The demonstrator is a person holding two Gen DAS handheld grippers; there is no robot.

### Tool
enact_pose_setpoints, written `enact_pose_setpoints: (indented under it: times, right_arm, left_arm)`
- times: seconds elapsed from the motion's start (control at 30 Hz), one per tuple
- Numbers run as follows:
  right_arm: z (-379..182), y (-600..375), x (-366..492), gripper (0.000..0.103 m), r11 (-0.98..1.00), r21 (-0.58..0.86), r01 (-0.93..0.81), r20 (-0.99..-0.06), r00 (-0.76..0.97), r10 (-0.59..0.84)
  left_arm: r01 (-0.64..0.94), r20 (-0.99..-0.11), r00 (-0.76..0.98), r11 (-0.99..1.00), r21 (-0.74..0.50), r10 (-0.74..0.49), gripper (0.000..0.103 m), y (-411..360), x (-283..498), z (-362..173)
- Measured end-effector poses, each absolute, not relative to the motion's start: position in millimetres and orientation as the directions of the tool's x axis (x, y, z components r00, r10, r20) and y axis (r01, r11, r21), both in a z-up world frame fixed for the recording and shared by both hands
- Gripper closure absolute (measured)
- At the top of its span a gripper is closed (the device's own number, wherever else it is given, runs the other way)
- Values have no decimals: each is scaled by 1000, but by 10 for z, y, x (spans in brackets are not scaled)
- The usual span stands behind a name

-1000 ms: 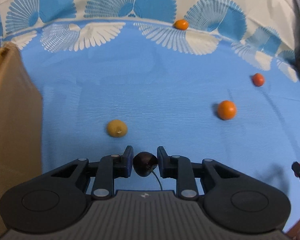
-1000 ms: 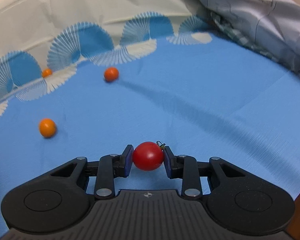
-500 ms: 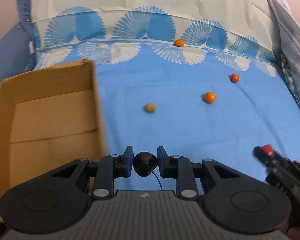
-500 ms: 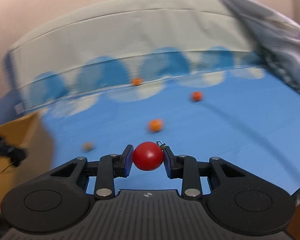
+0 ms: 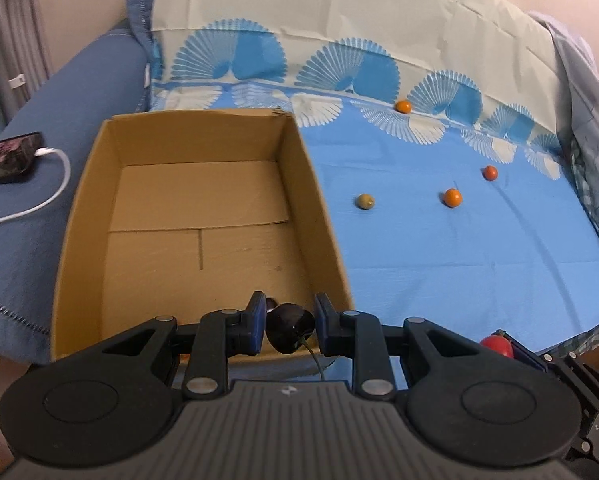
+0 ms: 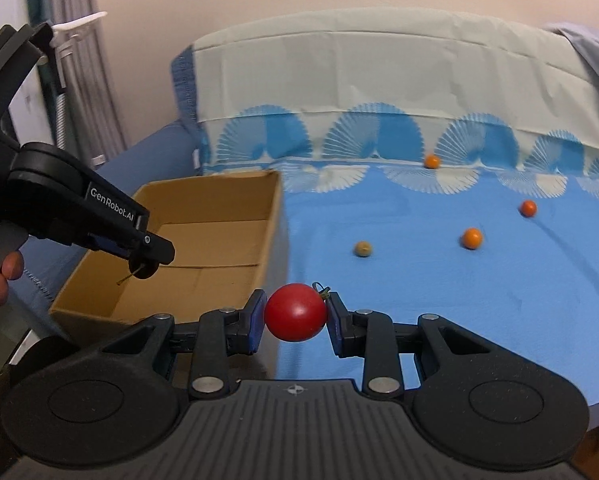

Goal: Organize fruits
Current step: 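Carry the cherry and tomato into the box and open both tools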

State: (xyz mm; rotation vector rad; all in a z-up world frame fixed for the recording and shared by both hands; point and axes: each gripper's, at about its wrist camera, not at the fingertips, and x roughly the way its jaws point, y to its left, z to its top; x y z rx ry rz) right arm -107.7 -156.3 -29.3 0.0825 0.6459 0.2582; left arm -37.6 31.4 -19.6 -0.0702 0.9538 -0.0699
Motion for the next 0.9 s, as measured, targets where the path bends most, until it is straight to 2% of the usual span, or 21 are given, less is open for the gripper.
enact_pose_setpoints:
  times: [0.4, 0.9]
  right_arm:
    - [-182, -1185, -1203, 70, 947, 102, -304, -564, 767, 307]
    - [-443, -872, -696, 70, 933, 100, -344, -625, 708, 328]
  left_arm:
    - [-15, -803, 590, 993, -117, -85, 75, 695, -621, -106]
    - [-83, -820, 570, 990, -116, -48, 75, 926, -138, -220]
